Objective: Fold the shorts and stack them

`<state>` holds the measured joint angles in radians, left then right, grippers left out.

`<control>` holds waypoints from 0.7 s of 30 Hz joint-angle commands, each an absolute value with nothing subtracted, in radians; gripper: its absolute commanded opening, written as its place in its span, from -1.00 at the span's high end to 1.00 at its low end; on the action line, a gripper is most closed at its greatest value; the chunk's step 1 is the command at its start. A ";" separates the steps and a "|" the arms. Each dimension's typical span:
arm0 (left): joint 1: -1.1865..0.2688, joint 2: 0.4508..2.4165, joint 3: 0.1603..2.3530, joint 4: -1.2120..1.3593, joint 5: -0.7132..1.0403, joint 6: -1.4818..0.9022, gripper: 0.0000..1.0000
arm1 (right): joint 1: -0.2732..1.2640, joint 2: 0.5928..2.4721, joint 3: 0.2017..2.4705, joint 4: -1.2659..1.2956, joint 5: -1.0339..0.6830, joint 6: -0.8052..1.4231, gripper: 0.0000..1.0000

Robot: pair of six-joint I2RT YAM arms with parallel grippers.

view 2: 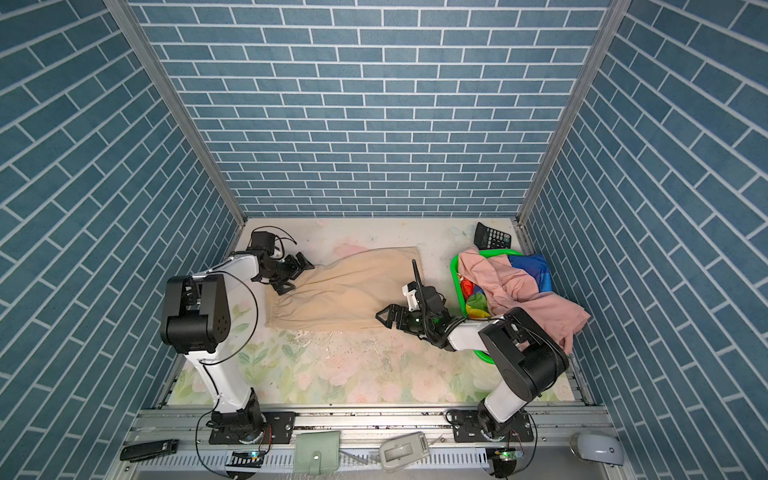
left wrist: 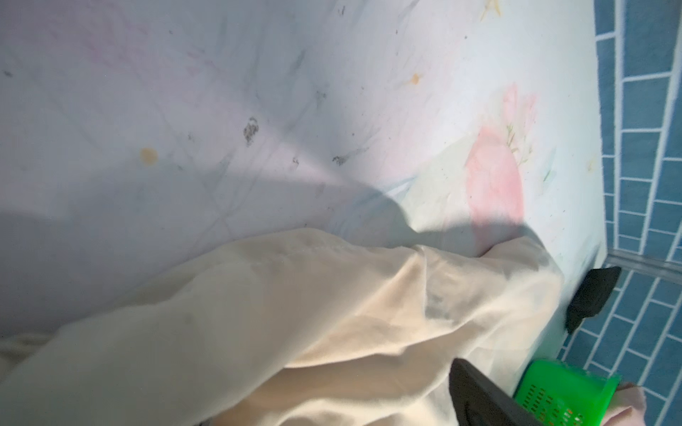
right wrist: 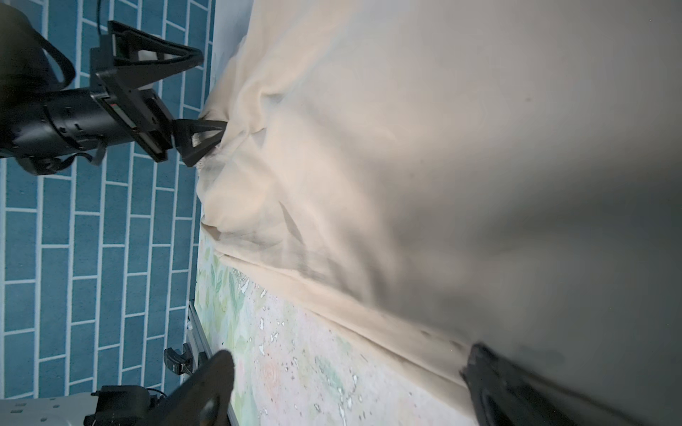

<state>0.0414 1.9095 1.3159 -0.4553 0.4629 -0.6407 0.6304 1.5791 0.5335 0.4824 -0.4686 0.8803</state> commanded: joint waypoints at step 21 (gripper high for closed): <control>0.170 1.581 0.933 -0.410 0.239 -0.456 -0.88 | 0.502 1.393 0.725 -0.087 -0.425 0.610 -0.97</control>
